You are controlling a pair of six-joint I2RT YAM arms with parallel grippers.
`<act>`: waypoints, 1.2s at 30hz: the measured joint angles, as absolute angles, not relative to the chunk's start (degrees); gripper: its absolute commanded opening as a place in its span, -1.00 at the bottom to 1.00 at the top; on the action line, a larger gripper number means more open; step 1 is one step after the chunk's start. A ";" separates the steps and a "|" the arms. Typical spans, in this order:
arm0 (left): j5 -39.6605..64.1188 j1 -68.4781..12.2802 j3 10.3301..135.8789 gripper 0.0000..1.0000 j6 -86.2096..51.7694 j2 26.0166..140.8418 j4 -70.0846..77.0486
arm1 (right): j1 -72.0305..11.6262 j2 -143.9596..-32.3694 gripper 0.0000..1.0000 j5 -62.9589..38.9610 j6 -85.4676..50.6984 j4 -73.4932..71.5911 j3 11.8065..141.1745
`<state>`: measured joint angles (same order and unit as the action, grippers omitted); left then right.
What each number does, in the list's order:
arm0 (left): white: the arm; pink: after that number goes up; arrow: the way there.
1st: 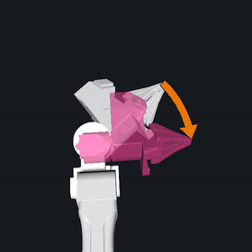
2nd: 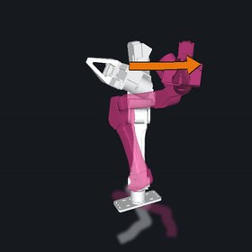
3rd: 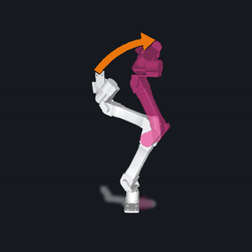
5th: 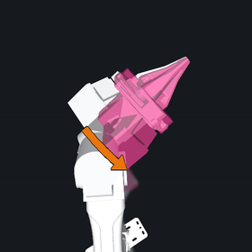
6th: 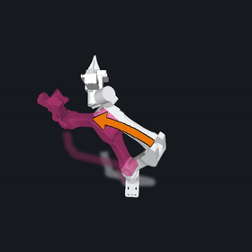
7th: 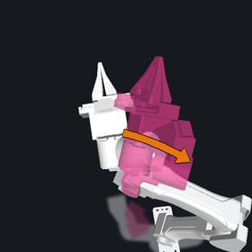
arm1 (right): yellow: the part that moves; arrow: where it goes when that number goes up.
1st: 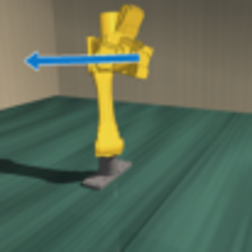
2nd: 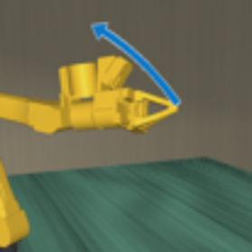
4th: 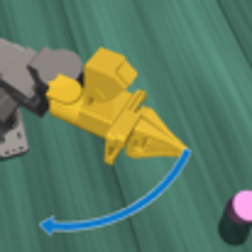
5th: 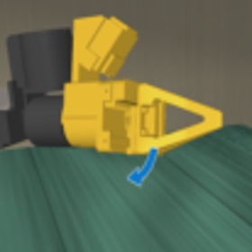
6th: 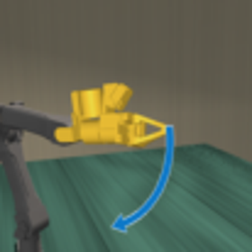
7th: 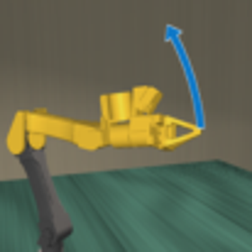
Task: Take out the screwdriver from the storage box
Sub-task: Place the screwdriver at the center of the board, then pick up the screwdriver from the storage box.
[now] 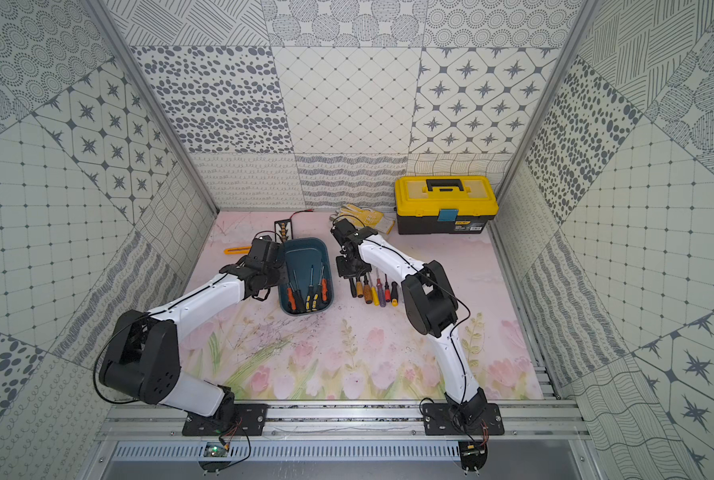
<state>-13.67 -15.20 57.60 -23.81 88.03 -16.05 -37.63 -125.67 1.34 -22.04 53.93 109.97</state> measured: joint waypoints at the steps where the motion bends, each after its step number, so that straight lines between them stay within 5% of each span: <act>1: -13.65 -15.20 57.60 -1.00 -23.81 88.03 -16.05 | -37.63 -124.40 -0.42 0.89 -22.04 53.23 109.54; 19: -12.56 -15.20 57.60 -1.00 -23.86 88.62 -16.01 | -41.91 -115.00 -0.01 -11.66 -23.20 44.07 103.42; 36: -12.25 -15.20 57.93 -1.00 -23.86 88.64 -16.08 | -46.17 -116.81 -0.05 -15.00 -27.66 42.63 99.79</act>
<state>-12.25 -15.20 57.93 -23.86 88.64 -16.08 -46.17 -116.81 -15.00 -27.66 42.63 99.79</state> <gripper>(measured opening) 0.118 0.479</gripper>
